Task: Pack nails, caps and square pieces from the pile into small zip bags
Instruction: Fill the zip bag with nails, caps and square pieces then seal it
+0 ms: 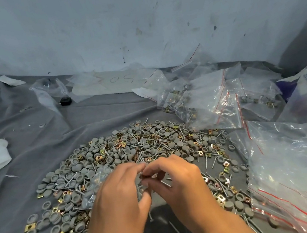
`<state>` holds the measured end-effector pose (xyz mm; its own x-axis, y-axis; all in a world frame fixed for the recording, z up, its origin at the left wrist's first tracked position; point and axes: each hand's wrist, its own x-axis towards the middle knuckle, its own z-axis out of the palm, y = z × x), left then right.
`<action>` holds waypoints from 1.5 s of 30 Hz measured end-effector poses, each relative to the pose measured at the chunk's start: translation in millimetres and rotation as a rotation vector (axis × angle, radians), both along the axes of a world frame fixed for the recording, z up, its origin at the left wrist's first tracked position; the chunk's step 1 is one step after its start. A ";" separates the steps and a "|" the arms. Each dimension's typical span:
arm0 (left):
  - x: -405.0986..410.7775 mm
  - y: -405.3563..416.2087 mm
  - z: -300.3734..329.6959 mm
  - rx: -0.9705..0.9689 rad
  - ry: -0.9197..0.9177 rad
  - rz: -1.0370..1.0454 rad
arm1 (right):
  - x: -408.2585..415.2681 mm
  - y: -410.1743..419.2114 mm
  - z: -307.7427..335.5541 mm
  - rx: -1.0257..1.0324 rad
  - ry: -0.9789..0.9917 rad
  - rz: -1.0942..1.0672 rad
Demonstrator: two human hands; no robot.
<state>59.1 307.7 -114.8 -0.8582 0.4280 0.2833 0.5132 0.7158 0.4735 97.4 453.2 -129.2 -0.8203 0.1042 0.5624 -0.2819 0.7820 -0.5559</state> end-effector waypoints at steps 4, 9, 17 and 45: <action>1.1 0.4 -0.1 0.003 0.013 -0.010 | 0.4 1.0 3.1 0.007 -0.031 -0.033; 0.0 0.2 2.8 0.046 0.053 -0.029 | 3.1 7.0 8.2 0.304 -0.032 -0.008; -0.8 -3.4 7.3 0.078 0.247 -0.197 | 4.8 23.4 16.5 0.394 0.100 -0.070; 1.2 3.7 23.6 0.978 -0.327 -0.090 | 20.3 36.4 31.2 -0.546 -0.159 0.119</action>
<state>60.2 311.4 -91.2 -0.9319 0.2030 0.3007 0.2878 -0.0913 0.9533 117.8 489.6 -98.0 -0.9142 0.2462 0.3218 -0.2302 0.3380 -0.9126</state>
